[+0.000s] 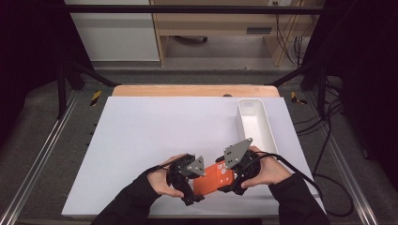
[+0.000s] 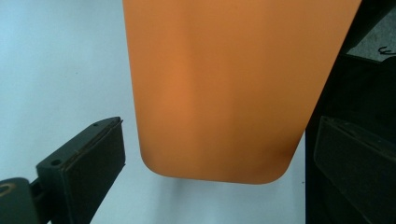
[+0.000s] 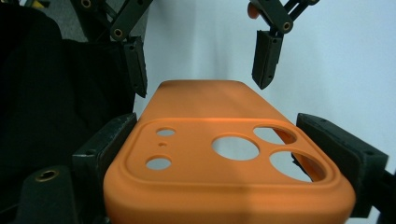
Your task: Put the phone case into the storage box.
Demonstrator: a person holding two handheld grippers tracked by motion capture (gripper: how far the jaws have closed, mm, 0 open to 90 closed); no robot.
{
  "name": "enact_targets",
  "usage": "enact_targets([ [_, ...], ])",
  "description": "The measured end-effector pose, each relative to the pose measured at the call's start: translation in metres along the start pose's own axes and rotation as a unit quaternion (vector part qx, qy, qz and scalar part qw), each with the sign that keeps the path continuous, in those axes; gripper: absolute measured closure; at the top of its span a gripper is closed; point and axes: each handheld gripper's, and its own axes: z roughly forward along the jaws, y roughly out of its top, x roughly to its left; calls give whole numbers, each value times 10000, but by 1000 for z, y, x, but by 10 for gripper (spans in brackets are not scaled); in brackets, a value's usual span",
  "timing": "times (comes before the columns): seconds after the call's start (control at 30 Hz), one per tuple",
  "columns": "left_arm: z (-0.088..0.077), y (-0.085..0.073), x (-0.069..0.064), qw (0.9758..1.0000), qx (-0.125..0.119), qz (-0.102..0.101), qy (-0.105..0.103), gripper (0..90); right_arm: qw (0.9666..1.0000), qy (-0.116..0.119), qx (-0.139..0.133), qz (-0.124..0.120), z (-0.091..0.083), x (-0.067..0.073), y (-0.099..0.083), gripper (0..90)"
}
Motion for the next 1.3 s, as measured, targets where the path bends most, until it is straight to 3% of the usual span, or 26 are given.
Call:
enact_targets([
  [0.23, 7, 2, -1, 9993, 358, 92, 96, 17, 9996, -28, 261, -45, 6, -1, 5, 159],
  [0.7, 20, 8, -3, 9984, 553, 92, 97, 46, 9986, -60, 487, -179, 12, 0, 15, 159],
  [0.93, 21, 11, -3, 9983, 537, 114, 206, 96, 9983, -53, 543, -182, 15, 0, 16, 159],
  [1.03, 20, 14, -4, 9972, 638, 272, 270, 110, 9982, -52, 553, -202, 16, 0, 17, 159],
  [1.3, 22, 16, -3, 9957, 808, 315, 333, 126, 9982, -65, 548, -245, 17, 0, 18, 159],
])
